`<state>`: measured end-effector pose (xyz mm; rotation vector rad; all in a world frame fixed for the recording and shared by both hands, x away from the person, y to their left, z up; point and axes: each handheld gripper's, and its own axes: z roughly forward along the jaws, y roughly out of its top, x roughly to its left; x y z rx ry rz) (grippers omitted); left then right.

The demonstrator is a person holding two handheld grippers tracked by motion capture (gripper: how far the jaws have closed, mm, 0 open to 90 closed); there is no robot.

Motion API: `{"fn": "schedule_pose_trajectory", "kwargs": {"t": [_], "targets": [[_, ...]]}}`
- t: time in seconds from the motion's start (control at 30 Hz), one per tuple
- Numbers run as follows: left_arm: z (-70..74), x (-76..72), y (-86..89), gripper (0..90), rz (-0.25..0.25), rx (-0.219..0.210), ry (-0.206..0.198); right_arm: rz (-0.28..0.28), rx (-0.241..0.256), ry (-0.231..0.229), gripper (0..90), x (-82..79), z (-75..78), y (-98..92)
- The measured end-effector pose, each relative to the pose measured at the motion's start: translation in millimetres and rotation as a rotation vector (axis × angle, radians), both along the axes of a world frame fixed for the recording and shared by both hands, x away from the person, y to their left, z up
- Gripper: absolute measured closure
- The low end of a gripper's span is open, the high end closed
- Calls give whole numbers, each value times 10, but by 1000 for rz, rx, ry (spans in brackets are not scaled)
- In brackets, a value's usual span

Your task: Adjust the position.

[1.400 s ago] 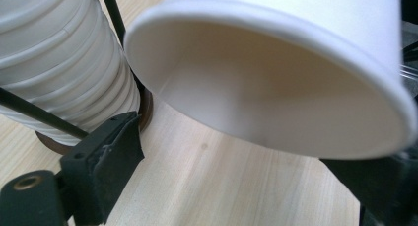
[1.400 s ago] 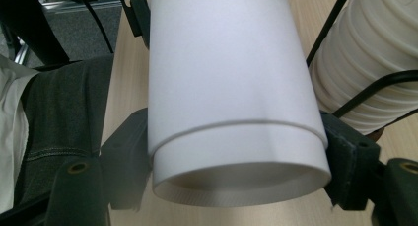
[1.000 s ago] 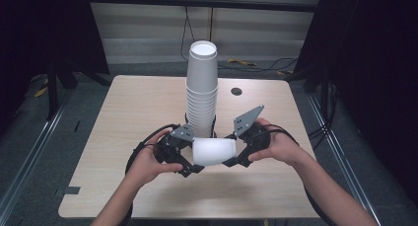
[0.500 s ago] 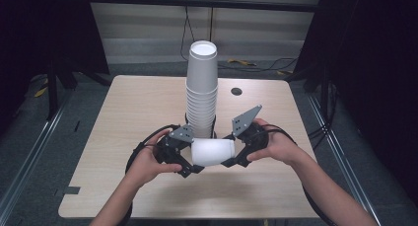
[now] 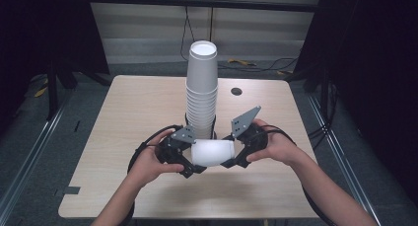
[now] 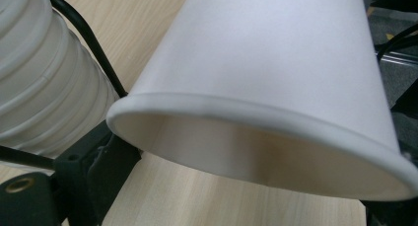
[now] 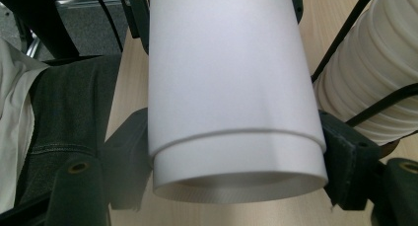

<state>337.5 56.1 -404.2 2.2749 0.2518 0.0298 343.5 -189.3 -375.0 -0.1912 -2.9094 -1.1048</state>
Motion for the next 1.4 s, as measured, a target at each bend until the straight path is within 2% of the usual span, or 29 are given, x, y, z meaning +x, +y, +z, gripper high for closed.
{"fn": "schedule_pose_trajectory", "kwargs": {"t": [0.17,0.27,0.57,1.0,1.07,1.27,1.4], "targets": [[50,-29,-22,97,-8,45,-27,1,-7,-4,251,-17,-8,-1],[71,-42,-26,107,-8,45,-41,-2,-12,-1,252,-26,-15,-1],[100,-38,-1,127,-6,59,-49,-13,1,6,249,-14,-30,8],[137,-43,0,134,-1,48,-47,-47,36,20,229,-18,-30,-16],[144,-41,2,136,-2,53,-42,-49,48,26,228,-17,-35,-22],[126,-44,17,136,0,75,-36,-64,38,45,186,-12,-54,-53],[128,-42,23,136,-2,87,-33,-67,32,40,166,-21,-51,-66]]}}
